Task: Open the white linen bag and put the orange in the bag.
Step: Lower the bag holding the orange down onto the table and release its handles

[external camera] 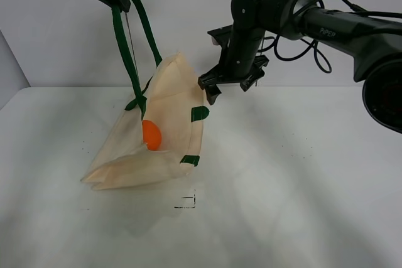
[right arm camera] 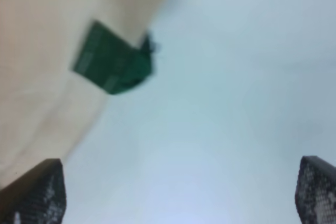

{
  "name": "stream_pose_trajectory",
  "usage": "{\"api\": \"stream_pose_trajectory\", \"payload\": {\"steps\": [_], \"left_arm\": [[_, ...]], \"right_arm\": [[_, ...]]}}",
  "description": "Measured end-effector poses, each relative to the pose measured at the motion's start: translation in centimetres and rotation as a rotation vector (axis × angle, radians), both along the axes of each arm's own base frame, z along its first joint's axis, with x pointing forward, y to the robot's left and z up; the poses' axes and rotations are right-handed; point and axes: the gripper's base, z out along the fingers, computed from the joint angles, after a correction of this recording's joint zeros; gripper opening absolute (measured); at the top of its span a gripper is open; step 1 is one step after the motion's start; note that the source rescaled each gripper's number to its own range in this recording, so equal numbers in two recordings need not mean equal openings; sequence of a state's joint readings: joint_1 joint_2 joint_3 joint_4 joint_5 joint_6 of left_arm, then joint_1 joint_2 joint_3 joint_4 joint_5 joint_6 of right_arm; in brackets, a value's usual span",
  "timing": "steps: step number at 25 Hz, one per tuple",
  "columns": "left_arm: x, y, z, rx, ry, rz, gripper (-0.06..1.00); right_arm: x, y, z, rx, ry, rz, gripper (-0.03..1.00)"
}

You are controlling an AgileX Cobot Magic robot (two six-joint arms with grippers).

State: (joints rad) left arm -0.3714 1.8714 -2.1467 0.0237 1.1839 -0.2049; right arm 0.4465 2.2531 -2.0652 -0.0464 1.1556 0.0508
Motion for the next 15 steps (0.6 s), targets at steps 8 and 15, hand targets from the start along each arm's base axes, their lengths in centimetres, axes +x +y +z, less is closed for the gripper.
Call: {"api": "stream_pose_trajectory", "payload": {"steps": [8, 15], "left_arm": [[0.0, 0.0, -0.3, 0.004, 0.011, 0.0, 0.0], [0.0, 0.0, -0.6, 0.008, 0.02, 0.0, 0.0]], "right_arm": [[3.7, -12.8, -0.2, 0.017, 0.041, -0.257, 1.0], [4.1, -20.7, -0.3, 0.069, 0.08, -0.396, 1.0]]}}
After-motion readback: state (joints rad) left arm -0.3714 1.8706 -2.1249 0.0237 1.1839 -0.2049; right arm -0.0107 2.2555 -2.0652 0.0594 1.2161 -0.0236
